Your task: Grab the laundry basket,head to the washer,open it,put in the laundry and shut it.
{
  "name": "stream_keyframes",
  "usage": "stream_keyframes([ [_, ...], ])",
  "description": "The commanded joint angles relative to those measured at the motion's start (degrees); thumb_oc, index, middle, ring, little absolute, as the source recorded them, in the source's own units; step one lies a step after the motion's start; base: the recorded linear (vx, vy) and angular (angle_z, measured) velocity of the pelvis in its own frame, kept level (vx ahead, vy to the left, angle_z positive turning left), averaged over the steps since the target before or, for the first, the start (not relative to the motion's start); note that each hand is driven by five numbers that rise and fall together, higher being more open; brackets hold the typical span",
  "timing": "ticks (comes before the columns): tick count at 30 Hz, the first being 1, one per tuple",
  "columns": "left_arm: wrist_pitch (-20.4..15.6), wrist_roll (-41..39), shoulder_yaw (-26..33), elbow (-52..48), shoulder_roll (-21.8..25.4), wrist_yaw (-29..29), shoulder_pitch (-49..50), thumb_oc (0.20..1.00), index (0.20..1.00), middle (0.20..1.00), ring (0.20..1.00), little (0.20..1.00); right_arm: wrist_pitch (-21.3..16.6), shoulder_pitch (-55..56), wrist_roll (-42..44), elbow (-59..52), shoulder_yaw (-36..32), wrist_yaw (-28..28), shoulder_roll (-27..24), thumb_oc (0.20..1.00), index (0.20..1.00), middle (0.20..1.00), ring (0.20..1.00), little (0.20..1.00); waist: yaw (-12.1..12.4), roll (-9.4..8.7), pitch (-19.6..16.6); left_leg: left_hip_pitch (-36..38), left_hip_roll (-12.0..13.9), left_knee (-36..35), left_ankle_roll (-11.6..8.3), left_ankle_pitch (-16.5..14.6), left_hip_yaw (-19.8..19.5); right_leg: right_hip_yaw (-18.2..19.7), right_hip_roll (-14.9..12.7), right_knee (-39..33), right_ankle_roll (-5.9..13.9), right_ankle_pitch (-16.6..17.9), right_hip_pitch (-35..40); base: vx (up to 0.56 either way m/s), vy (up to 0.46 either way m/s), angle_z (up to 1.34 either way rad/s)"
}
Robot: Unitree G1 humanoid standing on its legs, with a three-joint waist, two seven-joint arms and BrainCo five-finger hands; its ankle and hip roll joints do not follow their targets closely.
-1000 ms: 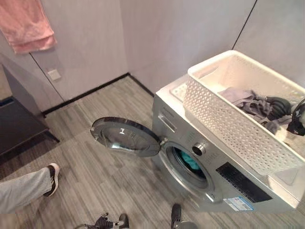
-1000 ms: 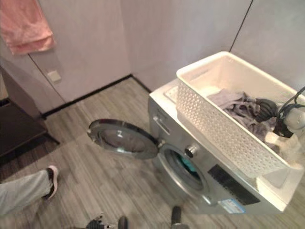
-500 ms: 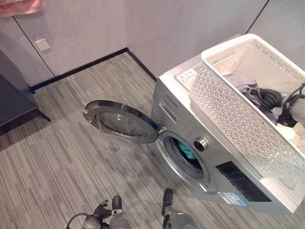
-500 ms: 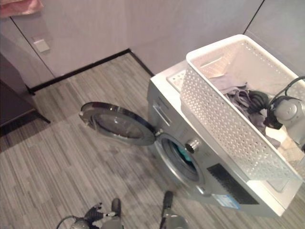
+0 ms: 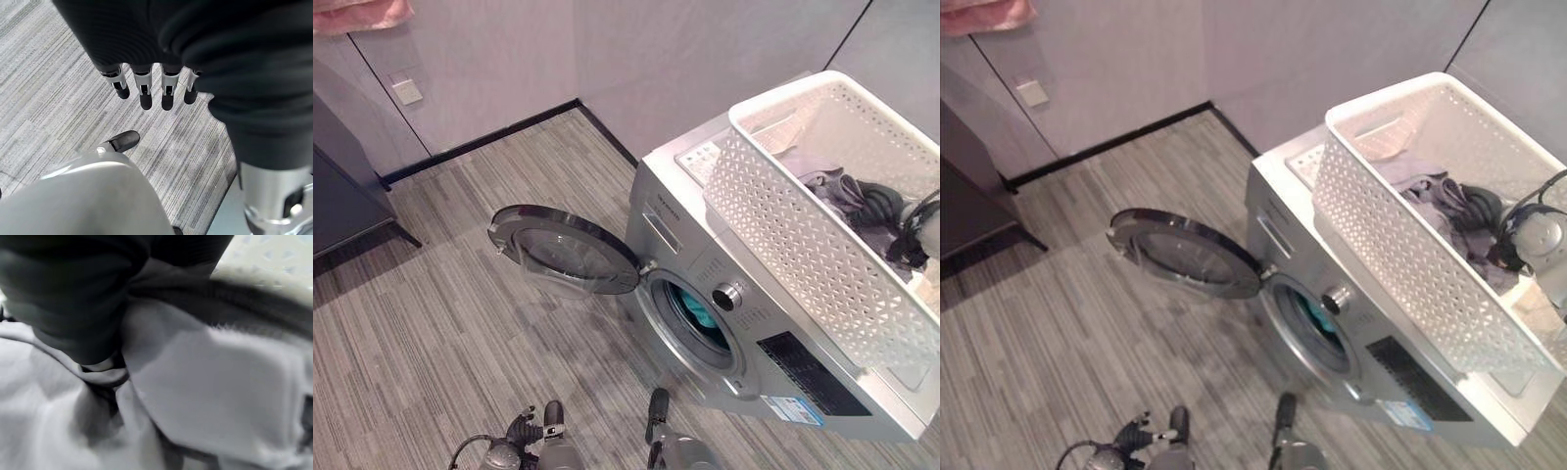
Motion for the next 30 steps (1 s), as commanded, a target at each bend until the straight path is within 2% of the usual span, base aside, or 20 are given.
stream_keyframes([
  [1, -0.85, 0.63, 0.1, 1.8, 2.48, 1.34, -2.09, 1.0, 1.0, 1.0, 1.0, 1.0, -1.12, 2.22, 8.08, 4.64, -2.26, -6.6, 5.6, 0.2, 0.2, 0.2, 0.2, 0.2, -0.52, -2.31, -0.02, 0.34, 0.75, 0.36, 0.48, -1.86, 0.13, 3.24, -2.26, 4.84, 2.3, -8.95, 0.22, 0.0, 0.0, 0.0],
  [7, -0.93, 1.7, -0.85, 2.95, 2.65, 1.35, -1.69, 1.0, 1.0, 1.0, 1.0, 1.0, -3.65, -5.14, 15.89, 8.0, -9.59, -13.78, 3.01, 0.2, 0.2, 0.2, 0.2, 0.2, -0.51, -2.26, -2.7, 2.93, -0.04, 0.36, 0.93, -3.29, 0.1, 3.01, -2.88, 5.05, 2.52, -9.58, 3.11, 0.04, 0.026, 0.04],
  [10, -0.81, 2.26, -1.56, 4.73, 2.51, 1.43, -1.44, 1.0, 1.0, 1.0, 1.0, 1.0, -4.93, -11.61, 20.96, 10.47, -11.22, -16.82, 1.27, 0.2, 0.2, 0.2, 0.2, 0.2, -0.55, -2.32, -4.17, 4.89, -0.49, 0.36, 1.08, -4.03, -0.03, 2.73, -3.17, 5.03, 2.69, -9.95, 5.26, 0.06, 0.039, 0.11],
  [15, -0.58, 2.46, -1.78, 6.33, 2.05, 1.99, -0.94, 1.0, 1.0, 1.0, 1.0, 1.0, -6.8, -19.89, 27.79, 11.91, -11.48, -20.35, 1.31, 0.2, 0.2, 0.2, 0.2, 0.2, -0.74, -2.62, -6.47, 7.29, -1.13, 0.51, 1.41, -5.18, 0.0, 2.8, -3.51, 5.11, 2.86, -10.39, 7.64, 0.05, 0.041, 0.08],
  [26, -0.17, 3.2, -2.73, 7.53, 1.24, 3.51, -0.85, 1.0, 1.0, 1.0, 1.0, 1.0, -8.7, -29.55, 31.31, 16.64, -11.91, -27.89, 0.17, 0.2, 0.2, 0.2, 0.2, 0.2, -1.38, -2.69, -9.09, 9.75, -2.25, 0.59, 2.34, -6.65, 0.13, 3.51, -4.06, 5.58, 3.42, -10.6, 9.71, 0.02, 0.043, -0.01],
  [30, -0.07, 2.96, -2.58, 7.83, 1.2, 4.38, -1.69, 1.0, 1.0, 1.0, 1.0, 1.0, -9.95, -32.01, 32.94, 19.6, -13.84, -31.72, -2.2, 0.2, 0.2, 0.2, 0.2, 0.2, -1.9, -2.56, -9.71, 10.2, -2.6, 0.5, 2.58, -7.02, 0.12, 3.68, -4.25, 5.65, 3.55, -10.51, 9.95, 0.0, 0.023, 0.01],
])
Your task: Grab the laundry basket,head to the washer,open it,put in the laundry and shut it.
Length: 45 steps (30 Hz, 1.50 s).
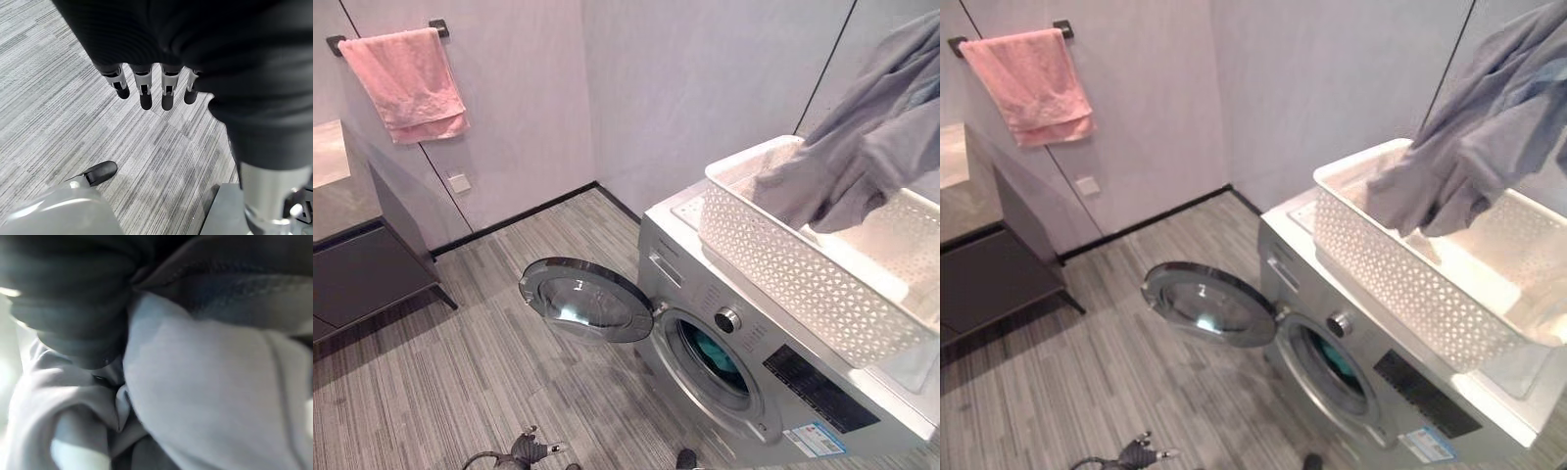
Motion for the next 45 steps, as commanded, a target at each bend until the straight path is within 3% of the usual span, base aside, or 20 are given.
stream_keyframes([
  [1, -0.6, 2.05, -2.07, 2.83, 3.89, 2.3, -2.16, 1.0, 1.0, 1.0, 1.0, 1.0, -6.64, -8.28, 2.87, 3.24, -4.1, -7.04, -4.9, 0.2, 0.2, 0.2, 0.2, 0.2, -0.59, -5.71, -2.76, 1.9, -0.58, 0.74, 0.58, -5.14, 1.42, 4.81, -1.94, 5.64, 2.54, -8.6, 0.56, 0.01, 0.05, 0.01],
  [4, -0.73, 1.82, -1.94, 3.42, 4.35, 2.96, -2.75, 1.0, 1.0, 1.0, 1.0, 1.0, -6.32, -9.49, 6.03, 8.26, -4.34, -6.86, -8.13, 0.2, 0.2, 0.2, 0.2, 0.2, -1.12, -6.19, -3.27, 2.16, -0.85, 0.68, 0.64, -5.39, 1.84, 5.17, -2.07, 5.21, 2.87, -8.03, 0.55, 0.0, 0.016, 0.01],
  [11, -0.12, -0.84, 1.27, 6.95, 5.05, 3.81, -2.94, 1.0, 1.0, 1.0, 1.0, 1.0, -4.73, -20.32, 12.68, 18.72, 3.26, -4.65, -13.7, 0.2, 0.2, 0.2, 0.2, 0.2, -2.73, -6.24, -4.21, 2.35, -1.06, 0.61, 0.45, -5.34, 3.76, 7.21, -2.06, 4.05, 3.33, -6.65, -0.38, -0.01, 0.002, -0.17],
  [18, -0.14, -1.14, 2.32, 8.01, 4.11, 4.06, -2.99, 1.0, 1.0, 1.0, 1.0, 1.0, -3.88, -21.27, 10.67, 23.28, 3.89, -6.4, -18.16, 0.2, 0.2, 0.2, 0.2, 0.2, -4.02, -5.53, -4.83, 2.28, -0.82, 0.61, 0.16, -5.19, 4.63, 8.11, -1.76, 3.32, 3.45, -6.19, -0.78, 0.0, -0.017, -0.18],
  [21, -0.61, -1.44, 2.41, 6.47, 1.74, 3.76, -3.06, 1.0, 1.0, 1.0, 1.0, 1.0, -3.96, -11.31, 6.71, 20.59, -2.42, -7.4, -18.87, 0.2, 0.2, 0.2, 0.2, 0.2, -5.14, -3.75, -4.68, 2.28, -0.57, 0.61, 0.16, -5.13, 4.91, 8.48, -1.69, 3.24, 3.43, -6.02, -1.01, -0.01, -0.015, -0.13],
  [23, -0.83, -1.88, 3.7, 5.6, 0.02, 3.58, -3.08, 1.0, 1.0, 1.0, 1.0, 1.0, -4.64, 2.31, 4.37, 14.45, -11.59, -7.77, -16.15, 0.2, 0.2, 0.2, 0.2, 0.2, -6.46, -2.33, -4.46, 2.26, -0.51, 0.61, 0.25, -5.1, 5.15, 8.75, -1.65, 3.35, 3.39, -5.99, -1.2, -0.01, 0.001, -0.13],
  [24, -0.84, -1.84, 3.65, 5.6, 0.52, 3.61, -2.98, 1.0, 1.0, 1.0, 1.0, 1.0, -4.61, 6.08, 4.08, 13.47, -15.29, -8.11, -15.62, 0.2, 0.2, 0.2, 0.2, 0.2, -6.51, -2.8, -4.55, 2.25, -0.44, 0.61, 0.23, -5.13, 5.12, 8.7, -1.58, 3.37, 3.38, -5.98, -1.2, -0.05, -0.004, -0.05],
  [25, -0.87, -2.24, 4.26, 5.05, 0.49, 3.33, -3.16, 1.0, 1.0, 1.0, 1.0, 1.0, -5.62, 28.57, 1.89, 3.6, -32.41, -8.57, -7.62, 0.2, 0.2, 0.2, 0.2, 0.2, -7.44, -3.61, -4.4, 1.72, -0.58, 0.61, 0.47, -4.48, 5.33, 9.12, -1.72, 3.48, 3.19, -5.41, -2.01, -0.01, -0.001, -0.04],
  [26, -0.78, -2.31, 4.07, 4.76, 0.31, 3.17, -3.29, 1.0, 1.0, 1.0, 1.0, 1.0, -6.11, 37.26, 1.12, -1.59, -37.98, -8.51, -3.2, 0.2, 0.2, 0.2, 0.2, 0.2, -7.4, -3.73, -4.18, 2.21, -0.45, 0.61, 0.46, -5.17, 5.31, 9.25, -1.6, 3.45, 3.26, -5.96, -1.61, 0.0, 0.0, 0.0],
  [28, -0.43, -1.98, 3.88, 3.85, 0.37, 3.17, -3.68, 1.0, 1.0, 1.0, 1.0, 1.0, -6.62, 51.74, -0.08, -13.94, -46.16, -8.66, 8.14, 0.2, 0.2, 0.2, 0.2, 0.2, -7.08, -4.07, -3.74, 2.08, -0.52, 0.61, 0.7, -4.82, 5.43, 9.46, -1.74, 3.64, 3.04, -5.73, -1.95, 0.0, 0.0, 0.0],
  [30, -0.18, -1.58, 4.45, 2.74, 0.22, 3.12, -3.93, 1.0, 1.0, 1.0, 1.0, 1.0, -7.74, 59.93, 0.96, -23.98, -47.57, -7.76, 17.85, 0.2, 0.2, 0.2, 0.2, 0.2, -7.11, -3.63, -3.3, 2.46, -0.49, 0.61, 0.76, -5.33, 5.52, 9.59, -1.69, 3.78, 3.01, -6.14, -1.72, 0.0, 0.004, -0.11],
  [32, 0.01, -1.44, 4.81, 1.06, 0.29, 2.76, -4.18, 1.0, 1.0, 1.0, 1.0, 1.0, -8.11, 66.18, 2.54, -32.53, -45.73, -6.08, 27.24, 0.2, 0.2, 0.2, 0.2, 0.2, -7.02, -3.31, -2.89, 2.48, -0.66, 0.61, 0.89, -5.27, 5.55, 9.68, -1.76, 3.91, 2.93, -6.22, -1.73, -0.01, 0.002, -0.22],
  [33, 0.04, -1.43, 4.72, 1.0, 0.48, 2.74, -4.06, 1.0, 1.0, 1.0, 1.0, 1.0, -7.94, 66.56, 2.41, -33.04, -45.9, -6.19, 27.65, 0.2, 0.2, 0.2, 0.2, 0.2, -6.99, -3.49, -2.97, 2.51, -0.66, 0.61, 0.88, -5.28, 5.53, 9.66, -1.76, 3.93, 2.93, -6.25, -1.7, -0.02, -0.002, -0.05],
  [34, 0.06, -1.51, 5.2, -0.26, 0.46, 2.49, -4.28, 1.0, 1.0, 1.0, 1.0, 1.0, -7.9, 70.67, 4.91, -39.02, -41.73, -3.25, 34.84, 0.2, 0.2, 0.2, 0.2, 0.2, -7.09, -3.1, -2.61, 2.51, -0.8, 0.61, 0.91, -5.11, 5.59, 9.61, -1.87, 4.03, 2.87, -6.16, -1.77, -0.02, -0.003, -0.04],
  [36, 0.06, -1.55, 5.59, -1.31, 0.84, 2.1, -4.13, 1.0, 1.0, 1.0, 1.0, 1.0, -6.9, 73.58, 6.32, -42.62, -38.05, -0.66, 39.83, 0.2, 0.2, 0.2, 0.2, 0.2, -7.13, -3.03, -2.39, 2.52, -0.87, 0.61, 0.9, -4.96, 5.66, 9.6, -1.95, 4.06, 2.83, -6.12, -1.79, -0.01, -0.004, -0.03],
  [42, -0.53, -0.67, 6.06, -2.0, 1.91, 1.55, -3.43, 1.0, 1.0, 1.0, 1.0, 1.0, -3.89, 79.56, 6.68, -42.64, -28.89, 5.55, 47.64, 0.2, 0.2, 0.2, 0.2, 0.2, -6.89, -2.76, -1.94, 2.47, -1.06, 0.61, 0.72, -4.57, 6.17, 9.57, -2.29, 4.03, 2.88, -5.92, -2.11, 0.0, -0.006, -0.01],
  [45, -0.74, -0.21, 5.48, -2.5, 2.58, 1.4, -3.26, 1.0, 1.0, 1.0, 1.0, 1.0, -1.2, 80.77, 7.59, -36.28, -19.64, 9.14, 52.45, 0.2, 0.2, 0.2, 0.2, 0.2, -6.22, -2.25, -0.92, 2.19, -1.03, 0.61, 0.6, -4.08, 6.16, 9.32, -2.54, 4.49, 2.79, -6.04, -2.41, 0.0, 0.0, 0.0],
])
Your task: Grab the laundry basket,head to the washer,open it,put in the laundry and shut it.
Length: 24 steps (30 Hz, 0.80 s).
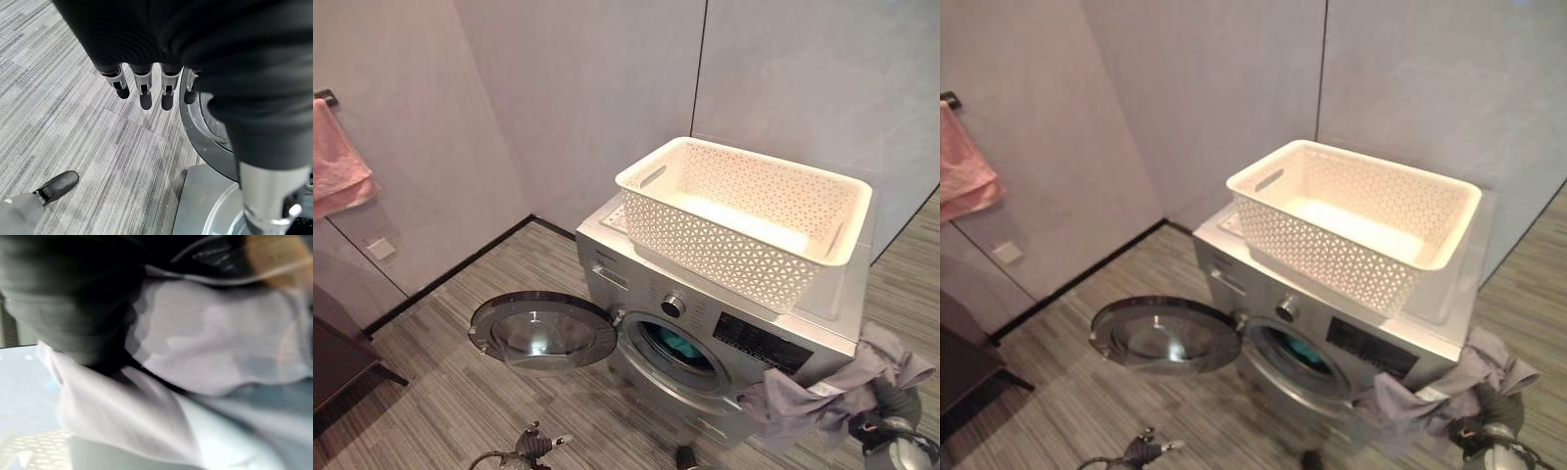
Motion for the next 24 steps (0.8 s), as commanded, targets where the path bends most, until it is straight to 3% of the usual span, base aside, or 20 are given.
stream_keyframes([
  [1, -1.3, 0.75, 1.83, -0.06, 4.58, -0.15, -3.42, 1.0, 1.0, 1.0, 1.0, 1.0, 1.58, -5.75, 1.44, -0.02, 9.22, 8.68, 4.45, 0.2, 0.2, 0.2, 0.2, 0.2, 2.21, -3.11, 2.29, 2.03, -0.39, 0.69, 0.25, -2.97, -1.51, 0.86, -2.31, 4.46, 2.13, -8.03, 2.54, 0.0, 0.0, 0.0],
  [2, -1.49, 0.99, 1.53, 0.07, 4.69, -0.03, -3.51, 1.0, 1.0, 1.0, 1.0, 1.0, 1.81, -5.64, 2.68, 1.63, 11.39, 9.76, 5.59, 0.2, 0.2, 0.2, 0.2, 0.2, 2.44, -2.97, 2.57, 2.01, -0.41, 0.69, 0.18, -2.86, -1.58, 0.71, -2.39, 4.48, 2.11, -8.07, 2.63, 0.04, -0.014, 0.0],
  [3, -1.98, 0.92, 0.63, -0.41, 4.58, 0.44, -3.58, 1.0, 1.0, 1.0, 1.0, 1.0, 2.88, -7.03, 5.86, 7.61, 17.8, 12.34, 8.94, 0.2, 0.2, 0.2, 0.2, 0.2, 3.25, -2.46, 3.58, 1.69, -0.65, 0.69, 0.12, -2.59, -2.1, 0.46, -2.6, 4.52, 2.12, -8.12, 2.52, 0.04, -0.014, -0.01],
  [8, -3.45, -1.81, -2.37, -4.09, 3.92, 1.45, -5.05, 1.0, 1.0, 1.0, 1.0, 1.0, 3.02, -13.76, 9.9, 19.46, 25.45, 12.26, 12.75, 0.2, 0.2, 0.2, 0.2, 0.2, 5.01, -0.6, 7.68, -1.64, -1.68, 1.29, 0.14, -1.71, -2.83, 0.11, -3.69, 4.13, 2.37, -7.19, 0.28, -0.1, 0.03, 0.07],
  [12, -5.28, -5.1, -6.5, -7.59, 2.69, 3.12, -6.79, 1.0, 1.0, 1.0, 1.0, 1.0, 2.69, -22.15, 12.76, 28.55, 30.74, 10.97, 15.0, 0.2, 0.2, 0.2, 0.2, 0.2, 6.95, 2.28, 12.59, -6.97, -3.04, 2.4, 0.3, -0.6, -3.03, 0.19, -5.26, 3.16, 2.76, -5.2, -4.04, -0.13, 0.063, 0.29],
  [14, -6.35, -8.22, -8.36, -8.86, 1.89, 4.22, -7.19, 1.0, 1.0, 1.0, 1.0, 1.0, -0.9, -29.76, 15.09, 34.2, 27.68, 6.87, 16.87, 0.2, 0.2, 0.2, 0.2, 0.2, 7.8, 4.53, 15.26, -9.89, -3.76, 2.18, 0.48, 0.31, -2.39, 0.54, -6.24, 2.24, 3.11, -3.99, -6.93, -0.08, 0.088, 0.07],
  [15, -6.35, -8.23, -8.37, -8.85, 1.89, 4.22, -7.25, 1.0, 1.0, 1.0, 1.0, 1.0, -0.91, -29.83, 15.1, 34.26, 27.64, 6.88, 16.88, 0.2, 0.2, 0.2, 0.2, 0.2, 7.85, 4.53, 15.27, -9.94, -3.76, 2.2, 0.48, 0.3, -2.36, 0.58, -6.24, 2.28, 3.11, -3.99, -7.0, -0.05, 0.06, 0.08],
  [18, -7.56, -10.8, -9.75, -9.96, 0.75, 5.83, -7.42, 1.0, 1.0, 1.0, 1.0, 1.0, -7.02, -39.25, 19.53, 38.36, 18.9, 1.68, 19.23, 0.2, 0.2, 0.2, 0.2, 0.2, 8.27, 7.05, 18.24, -12.96, -4.34, 2.43, 0.65, 0.77, -2.2, 0.86, -7.11, 2.44, 3.3, -3.53, -9.89, -0.04, 0.065, -0.03],
  [24, -8.88, -11.18, -14.13, -12.85, 0.57, 6.26, -7.82, 1.0, 1.0, 1.0, 1.0, 1.0, -14.1, -52.86, 23.85, 43.84, 9.08, -3.5, 17.77, 0.2, 0.2, 0.2, 0.2, 0.2, 9.18, 10.89, 22.54, -19.49, -5.01, 5.69, 0.76, 0.27, -2.05, 1.66, -8.4, 4.25, 3.35, -3.42, -16.02, -0.05, 0.059, 0.02],
])
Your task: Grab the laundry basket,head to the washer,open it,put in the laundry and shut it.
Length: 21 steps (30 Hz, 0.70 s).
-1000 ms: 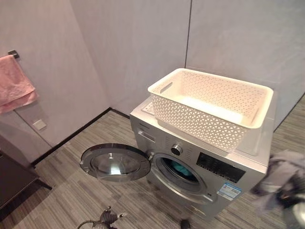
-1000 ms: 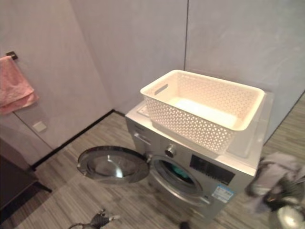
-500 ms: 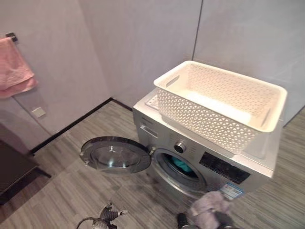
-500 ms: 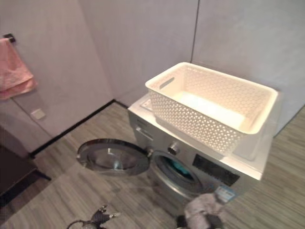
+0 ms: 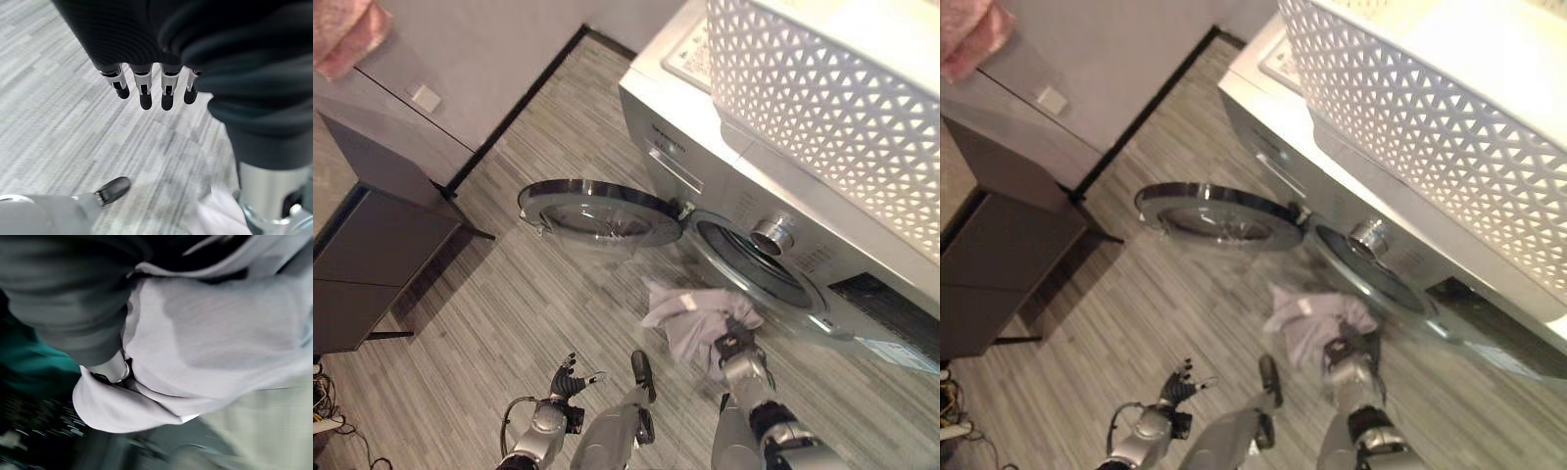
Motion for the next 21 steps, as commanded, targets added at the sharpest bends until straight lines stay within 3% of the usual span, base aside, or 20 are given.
stream_keyframes([
  [1, -2.36, -1.59, -2.1, -0.15, 2.95, 1.15, -1.32, 1.0, 1.0, 1.0, 1.0, 1.0, -6.4, -4.51, 4.83, 2.74, -4.0, -1.96, 2.0, 0.2, 0.2, 0.2, 0.2, 0.2, 0.3, -1.72, 0.78, -3.86, 1.19, 5.87, -1.7, -4.35, -0.43, 2.21, -2.5, 4.61, 1.63, -7.99, -1.26, -0.06, 0.058, 0.04],
  [7, -2.7, -0.13, -5.1, -1.7, 3.67, 0.67, -2.91, 1.0, 1.0, 1.0, 1.0, 1.0, -10.7, -16.36, 8.1, 6.22, -9.12, -3.03, -2.91, 0.2, 0.2, 0.2, 0.2, 0.2, 1.49, 0.2, 3.28, -11.47, 0.35, 10.91, -1.49, -5.71, -0.44, 3.42, -2.96, 7.41, 1.59, -8.2, -8.06, -0.05, 0.026, -0.01],
  [13, -3.51, -1.04, -6.68, -5.95, 5.62, -0.21, -3.69, 1.0, 1.0, 1.0, 1.0, 1.0, -11.22, -29.62, 8.16, 10.45, -10.19, -4.23, -10.34, 0.2, 0.2, 0.2, 0.2, 0.2, 3.92, 2.84, 3.66, -17.41, 0.26, 14.02, -1.43, -6.76, -1.42, 4.14, -3.28, 11.74, 1.59, -9.76, -14.79, -0.01, 0.003, 0.01],
  [17, -3.58, -1.09, -7.42, -7.82, 6.87, -0.76, -3.96, 1.0, 1.0, 1.0, 1.0, 1.0, -11.03, -36.68, 8.73, 13.35, -10.08, -4.83, -16.5, 0.2, 0.2, 0.2, 0.2, 0.2, 5.8, 4.28, 3.0, -20.13, 0.38, 15.07, -1.53, -6.77, -2.02, 4.24, -3.46, 13.89, 1.61, -10.7, -18.02, 0.0, -0.024, 0.03],
  [18, -3.48, -0.67, -7.88, -8.4, 7.78, -1.15, -4.09, 1.0, 1.0, 1.0, 1.0, 1.0, -10.68, -41.52, 9.23, 14.88, -9.27, -5.22, -21.45, 0.2, 0.2, 0.2, 0.2, 0.2, 6.96, 5.18, 2.39, -21.47, 0.49, 15.59, -1.64, -6.75, -2.22, 4.51, -3.5, 15.46, 1.69, -11.25, -20.07, 0.02, -0.032, 0.07],
  [21, -3.48, -0.38, -7.96, -9.28, 9.15, -1.53, -3.64, 1.0, 1.0, 1.0, 1.0, 1.0, -11.23, -47.97, 8.88, 13.76, -6.32, -6.8, -28.74, 0.2, 0.2, 0.2, 0.2, 0.2, 8.22, 5.84, 1.61, -22.88, 0.74, 15.83, -1.79, -6.64, -2.88, 5.1, -3.29, 17.76, 1.73, -12.29, -22.81, 0.02, -0.05, 0.1],
])
